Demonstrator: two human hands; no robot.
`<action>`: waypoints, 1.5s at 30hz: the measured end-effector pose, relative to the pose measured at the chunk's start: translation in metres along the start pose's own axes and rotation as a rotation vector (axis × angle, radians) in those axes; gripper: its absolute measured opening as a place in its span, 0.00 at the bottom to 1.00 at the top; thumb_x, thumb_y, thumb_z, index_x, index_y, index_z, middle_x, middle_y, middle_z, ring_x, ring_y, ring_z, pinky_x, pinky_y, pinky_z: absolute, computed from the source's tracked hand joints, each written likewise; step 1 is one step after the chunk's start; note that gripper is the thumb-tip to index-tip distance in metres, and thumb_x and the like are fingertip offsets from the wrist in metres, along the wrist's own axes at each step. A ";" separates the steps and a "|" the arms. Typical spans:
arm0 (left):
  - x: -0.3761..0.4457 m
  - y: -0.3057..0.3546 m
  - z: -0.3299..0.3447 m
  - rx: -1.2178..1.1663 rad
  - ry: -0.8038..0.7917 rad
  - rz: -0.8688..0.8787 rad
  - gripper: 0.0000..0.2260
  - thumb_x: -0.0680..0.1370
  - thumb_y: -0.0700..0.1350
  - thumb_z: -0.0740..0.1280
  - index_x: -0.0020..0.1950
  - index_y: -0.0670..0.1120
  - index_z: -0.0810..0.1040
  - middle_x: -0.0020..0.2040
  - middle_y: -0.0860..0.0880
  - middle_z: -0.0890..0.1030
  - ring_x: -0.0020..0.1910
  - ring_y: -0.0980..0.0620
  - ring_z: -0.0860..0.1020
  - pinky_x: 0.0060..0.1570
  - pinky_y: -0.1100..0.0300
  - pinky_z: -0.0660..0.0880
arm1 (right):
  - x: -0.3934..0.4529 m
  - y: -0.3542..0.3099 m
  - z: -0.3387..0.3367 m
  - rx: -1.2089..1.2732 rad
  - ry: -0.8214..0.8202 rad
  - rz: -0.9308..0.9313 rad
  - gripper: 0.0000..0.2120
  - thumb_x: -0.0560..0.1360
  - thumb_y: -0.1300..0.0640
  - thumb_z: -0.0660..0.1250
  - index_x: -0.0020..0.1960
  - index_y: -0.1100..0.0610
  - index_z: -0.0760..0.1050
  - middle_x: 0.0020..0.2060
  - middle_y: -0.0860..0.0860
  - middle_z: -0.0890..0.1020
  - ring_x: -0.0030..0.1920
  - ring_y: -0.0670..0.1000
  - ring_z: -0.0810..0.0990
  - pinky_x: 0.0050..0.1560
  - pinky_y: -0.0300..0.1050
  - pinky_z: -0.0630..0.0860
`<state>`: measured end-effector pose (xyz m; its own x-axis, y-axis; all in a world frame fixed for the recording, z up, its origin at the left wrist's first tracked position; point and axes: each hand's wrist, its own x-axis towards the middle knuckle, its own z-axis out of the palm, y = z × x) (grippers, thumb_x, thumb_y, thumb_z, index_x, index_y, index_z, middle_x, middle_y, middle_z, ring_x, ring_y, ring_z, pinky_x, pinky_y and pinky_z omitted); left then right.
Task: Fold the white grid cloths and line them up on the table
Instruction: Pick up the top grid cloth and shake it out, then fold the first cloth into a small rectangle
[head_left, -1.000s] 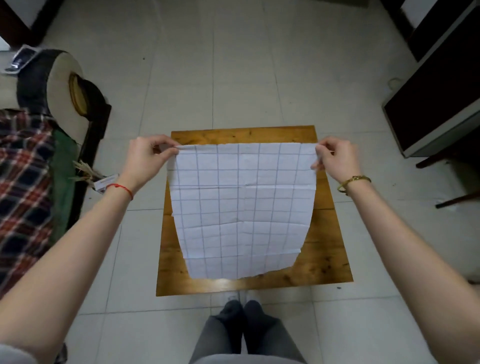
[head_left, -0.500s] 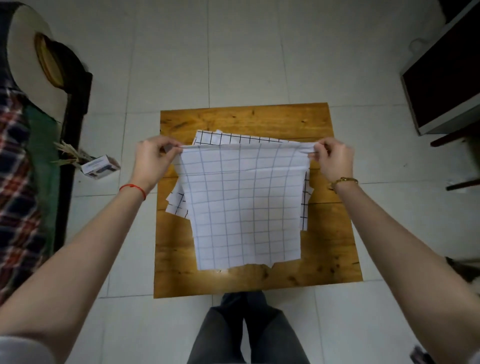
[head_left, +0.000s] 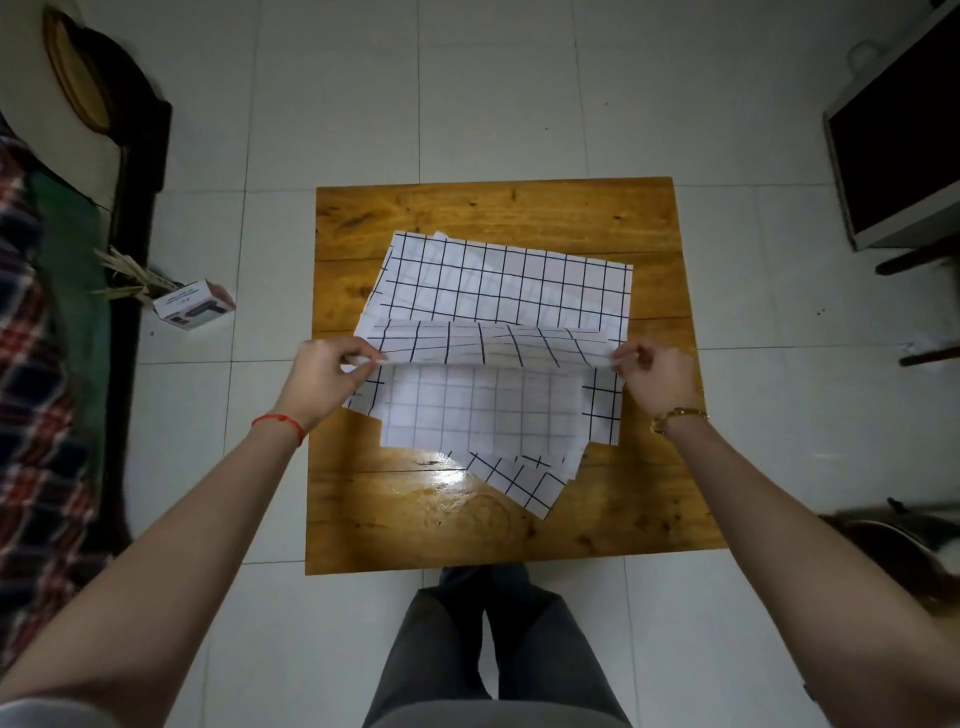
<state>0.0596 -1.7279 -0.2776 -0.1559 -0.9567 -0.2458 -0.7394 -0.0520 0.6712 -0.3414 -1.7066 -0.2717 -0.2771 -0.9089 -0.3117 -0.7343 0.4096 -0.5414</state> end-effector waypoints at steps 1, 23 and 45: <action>-0.005 -0.005 0.006 0.000 -0.026 -0.003 0.05 0.75 0.40 0.71 0.48 0.49 0.83 0.47 0.56 0.82 0.49 0.55 0.80 0.51 0.66 0.74 | -0.005 0.005 0.005 0.005 -0.008 0.011 0.06 0.76 0.60 0.64 0.45 0.55 0.80 0.37 0.50 0.81 0.34 0.41 0.76 0.29 0.26 0.69; -0.007 -0.085 0.122 0.314 0.044 0.039 0.16 0.75 0.38 0.61 0.61 0.47 0.79 0.55 0.48 0.80 0.58 0.45 0.75 0.59 0.48 0.70 | -0.017 0.047 0.141 -0.162 -0.032 -0.289 0.16 0.75 0.53 0.56 0.57 0.58 0.76 0.52 0.54 0.79 0.54 0.54 0.74 0.51 0.49 0.76; 0.084 -0.105 0.150 0.706 -0.206 -0.028 0.27 0.83 0.52 0.47 0.79 0.47 0.39 0.79 0.49 0.38 0.78 0.44 0.37 0.74 0.37 0.42 | 0.060 -0.075 0.283 -0.668 -0.321 -0.625 0.28 0.81 0.49 0.51 0.77 0.57 0.49 0.77 0.51 0.52 0.76 0.58 0.46 0.73 0.64 0.47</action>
<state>0.0262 -1.7599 -0.4733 -0.1995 -0.8809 -0.4292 -0.9797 0.1881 0.0694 -0.1276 -1.7694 -0.4711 0.3927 -0.8417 -0.3706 -0.9197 -0.3597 -0.1574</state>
